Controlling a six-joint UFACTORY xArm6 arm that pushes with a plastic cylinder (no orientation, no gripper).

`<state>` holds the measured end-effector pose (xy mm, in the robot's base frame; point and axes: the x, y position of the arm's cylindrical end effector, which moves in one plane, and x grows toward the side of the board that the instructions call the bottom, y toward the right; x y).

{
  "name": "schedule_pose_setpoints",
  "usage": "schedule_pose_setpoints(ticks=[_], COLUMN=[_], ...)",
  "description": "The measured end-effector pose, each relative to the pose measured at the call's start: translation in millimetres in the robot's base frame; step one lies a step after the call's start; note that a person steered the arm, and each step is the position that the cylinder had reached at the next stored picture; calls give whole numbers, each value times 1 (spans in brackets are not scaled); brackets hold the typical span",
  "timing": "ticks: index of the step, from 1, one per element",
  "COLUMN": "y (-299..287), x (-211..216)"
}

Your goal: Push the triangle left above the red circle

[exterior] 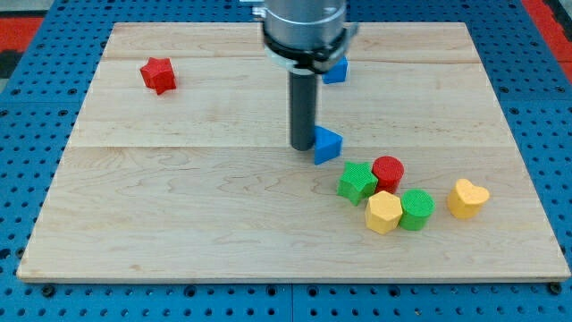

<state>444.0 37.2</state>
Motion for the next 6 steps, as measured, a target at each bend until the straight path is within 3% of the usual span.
schedule_pose_setpoints(ticks=[2,3,4,6], y=[16,55,100,7], x=[-19,-8,36,14])
